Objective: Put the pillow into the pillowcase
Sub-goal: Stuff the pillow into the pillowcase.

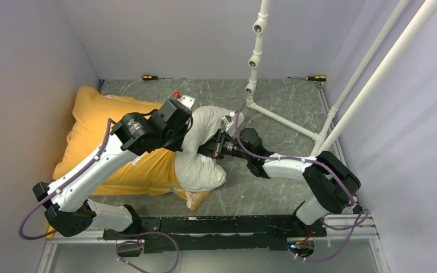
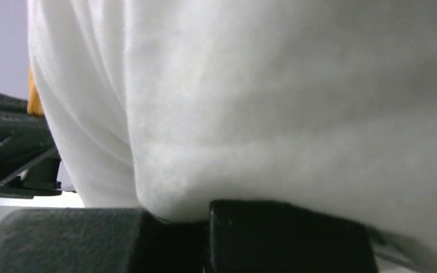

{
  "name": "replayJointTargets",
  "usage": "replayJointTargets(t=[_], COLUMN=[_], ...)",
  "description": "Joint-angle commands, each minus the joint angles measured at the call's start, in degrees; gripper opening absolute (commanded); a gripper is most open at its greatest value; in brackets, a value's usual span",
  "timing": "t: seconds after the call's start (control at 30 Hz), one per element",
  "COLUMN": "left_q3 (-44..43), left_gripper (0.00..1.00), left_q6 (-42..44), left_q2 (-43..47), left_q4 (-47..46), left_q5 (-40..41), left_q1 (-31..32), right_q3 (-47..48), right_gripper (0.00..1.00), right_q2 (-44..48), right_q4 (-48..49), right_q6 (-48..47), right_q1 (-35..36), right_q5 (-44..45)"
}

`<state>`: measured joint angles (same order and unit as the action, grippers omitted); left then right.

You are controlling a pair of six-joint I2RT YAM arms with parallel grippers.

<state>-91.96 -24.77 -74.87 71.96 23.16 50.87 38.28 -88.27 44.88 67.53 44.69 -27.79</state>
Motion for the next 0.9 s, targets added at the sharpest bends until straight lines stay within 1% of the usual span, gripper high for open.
replayJointTargets(t=[0.0, 0.1, 0.17, 0.3, 0.4, 0.5, 0.57, 0.67, 0.77, 0.83, 0.87], left_q3=[-5.73, -8.73, -8.79, -4.52, -2.76, -1.67, -1.3, -1.88, -5.81, -7.98, -9.09], left_gripper=[0.0, 0.0, 0.0, 0.0, 0.0, 0.0, 0.0, 0.0, 0.0, 0.0, 0.0], left_q6=[-2.62, -3.81, -4.92, -8.06, -9.25, -10.45, -11.86, -14.16, -14.58, -14.5, -14.18], left_q2=[0.91, -0.66, -1.33, 0.49, 0.95, 1.7, 1.52, -0.53, -2.77, -3.68, -3.84], left_q4=[-24.76, -26.17, -28.17, -34.8, -36.41, -37.82, -40.16, -43.7, -42.1, -40.48, -38.52], left_q5=[-31.32, -38.2, -41.39, -41.57, -40.31, -39.27, -41.13, -46.54, -48.45, -48.44, -47.16], left_q1=[3.44, 3.44, 3.44, 3.45, 3.47, 3.44, 3.44, 3.71, 5.01, 5.5, 5.69], right_q3=[3.59, 4.0, 4.99, 7.37, 7.74, 8.29, 9.38, 12.57, 15.66, 17.91, 18.07], right_gripper=[0.0, 0.0, 0.0, 0.0, 0.0, 0.0, 0.0, 0.0, 0.0, 0.0, 0.0], right_q2=[3.92, 5.32, 5.8, 3.71, -1.16, -7.18, -11.27, -17.24, -22.35, -23.93, -23.86], right_q4=[17.76, 20.63, 20.21, 16.26, 19.21, 24.37, 27.81, 34.64, 41.61, 41.4, 40.43], right_q6=[1.56, 1.74, 0.74, -2.14, -0.64, 2.2, 3.46, 5.9, 9.87, 9.85, 9.29], right_q1=[1.29, 1.55, 2.17, 5.7, 8.68, 11.95, 14.13, 15.66, 15.54, 15.5, 15.52], right_q5=[-1.65, -1.65, -1.62, -1.03, -1.62, -2.45, -2.45, -2.57, -3.46, -5.26, -5.14])
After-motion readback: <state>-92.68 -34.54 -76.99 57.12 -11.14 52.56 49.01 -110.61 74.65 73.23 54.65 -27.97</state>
